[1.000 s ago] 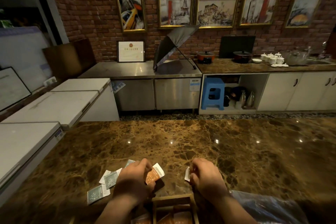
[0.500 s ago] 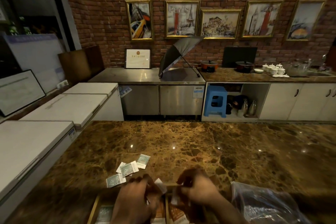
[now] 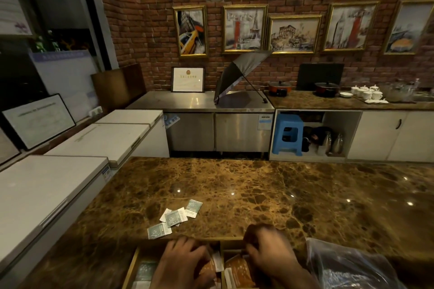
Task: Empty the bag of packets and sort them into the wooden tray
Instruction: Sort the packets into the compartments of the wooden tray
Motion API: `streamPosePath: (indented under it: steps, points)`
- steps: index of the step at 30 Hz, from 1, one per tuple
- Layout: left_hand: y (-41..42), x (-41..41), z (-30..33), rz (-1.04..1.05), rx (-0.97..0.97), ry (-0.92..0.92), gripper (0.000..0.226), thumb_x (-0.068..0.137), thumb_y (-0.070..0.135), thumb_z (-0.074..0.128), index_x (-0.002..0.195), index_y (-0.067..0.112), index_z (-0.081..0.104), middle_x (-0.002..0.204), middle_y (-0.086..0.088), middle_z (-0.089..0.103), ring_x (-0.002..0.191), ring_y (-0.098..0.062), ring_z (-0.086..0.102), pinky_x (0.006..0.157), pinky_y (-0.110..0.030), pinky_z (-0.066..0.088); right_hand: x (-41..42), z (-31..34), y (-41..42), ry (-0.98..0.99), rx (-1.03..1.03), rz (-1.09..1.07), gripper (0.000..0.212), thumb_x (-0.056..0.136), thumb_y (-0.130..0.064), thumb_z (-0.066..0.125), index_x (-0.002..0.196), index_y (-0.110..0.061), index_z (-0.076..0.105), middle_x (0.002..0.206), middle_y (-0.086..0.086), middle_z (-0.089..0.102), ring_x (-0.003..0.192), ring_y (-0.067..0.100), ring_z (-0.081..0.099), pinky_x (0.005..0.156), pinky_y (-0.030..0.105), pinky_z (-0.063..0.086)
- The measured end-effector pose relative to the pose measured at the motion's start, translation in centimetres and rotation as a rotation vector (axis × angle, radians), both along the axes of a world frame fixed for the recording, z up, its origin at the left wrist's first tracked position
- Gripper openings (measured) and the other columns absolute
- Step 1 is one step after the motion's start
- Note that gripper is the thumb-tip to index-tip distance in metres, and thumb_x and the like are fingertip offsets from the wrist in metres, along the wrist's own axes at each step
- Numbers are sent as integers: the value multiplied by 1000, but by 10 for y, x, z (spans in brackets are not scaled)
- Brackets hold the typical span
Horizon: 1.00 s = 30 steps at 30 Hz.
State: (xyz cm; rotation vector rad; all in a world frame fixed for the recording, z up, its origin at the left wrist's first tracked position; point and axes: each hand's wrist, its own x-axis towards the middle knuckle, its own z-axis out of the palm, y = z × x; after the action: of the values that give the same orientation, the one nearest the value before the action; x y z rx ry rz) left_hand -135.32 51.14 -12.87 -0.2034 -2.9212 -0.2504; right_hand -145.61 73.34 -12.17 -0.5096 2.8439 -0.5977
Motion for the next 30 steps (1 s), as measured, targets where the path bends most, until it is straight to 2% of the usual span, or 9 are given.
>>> streamPosePath:
  steps: [3, 6, 9, 12, 15, 17, 20, 23, 30]
  points:
    - [0, 1, 0, -33, -21, -39, 36, 72, 72, 59, 97, 48, 68, 105, 22, 64, 111, 1, 56, 90, -23, 47, -3, -1, -1, 14, -20, 27, 29, 90, -45, 61, 118, -39, 61, 115, -10, 59, 106, 10, 55, 95, 29, 48]
    - [0, 5, 0, -9, 71, 22, 28, 72, 71, 60, 88, 50, 70, 91, 26, 66, 94, 5, 64, 81, -11, 39, -8, -3, -3, 45, -24, 36, 35, 93, -44, 58, 126, -35, 57, 125, -5, 56, 115, 13, 52, 100, 30, 44]
    - [-12, 2, -1, 84, 189, 78, 41, 87, 66, 46, 119, 46, 61, 118, 23, 57, 118, 3, 47, 100, -17, 29, -14, -2, -14, 63, -52, 60, 33, 94, -45, 57, 126, -36, 59, 128, -6, 58, 117, 12, 54, 103, 33, 45]
    - [-28, -2, 3, 275, 252, 96, 40, 90, 58, 54, 127, 42, 57, 128, 19, 55, 125, -5, 47, 108, -24, 31, -18, 3, -29, 91, -80, 68, 28, 94, -46, 58, 120, -38, 62, 120, -11, 61, 110, 10, 57, 98, 32, 49]
    - [-59, -4, 6, 382, 317, 86, 36, 86, 43, 72, 120, 35, 67, 116, 10, 70, 111, -16, 64, 98, -31, 45, -25, 8, -50, 144, -118, 64, 16, 92, -39, 65, 107, -40, 65, 105, -16, 60, 96, 5, 58, 83, 24, 51]
    - [-86, -9, 8, 410, 352, 35, 31, 88, 44, 69, 118, 37, 66, 106, 7, 75, 100, -17, 69, 87, -33, 49, -29, 9, -67, 140, -114, 70, 13, 93, -38, 62, 106, -38, 64, 106, -16, 58, 97, 7, 58, 81, 24, 50]
    - [-122, -21, 7, 494, 406, -90, 26, 92, 47, 61, 116, 40, 61, 110, 6, 72, 102, -16, 68, 87, -30, 51, -37, 7, -92, 145, -57, 110, 19, 96, -34, 58, 114, -34, 63, 118, -9, 60, 108, 12, 58, 89, 25, 49]
    - [-151, -36, 0, 504, 535, -145, 25, 85, 30, 74, 108, 32, 63, 109, 3, 72, 100, -17, 68, 92, -35, 53, -48, 6, -117, 121, -41, 119, 24, 93, -33, 60, 117, -32, 63, 121, -6, 61, 113, 14, 56, 95, 30, 48]
    - [-183, -77, -27, 404, 420, -202, 34, 75, 31, 80, 106, 25, 69, 106, 7, 71, 104, -16, 64, 88, -26, 47, -75, -12, -168, 81, 44, 90, 32, 92, -38, 62, 124, -33, 62, 125, -5, 62, 120, 17, 55, 101, 33, 44]
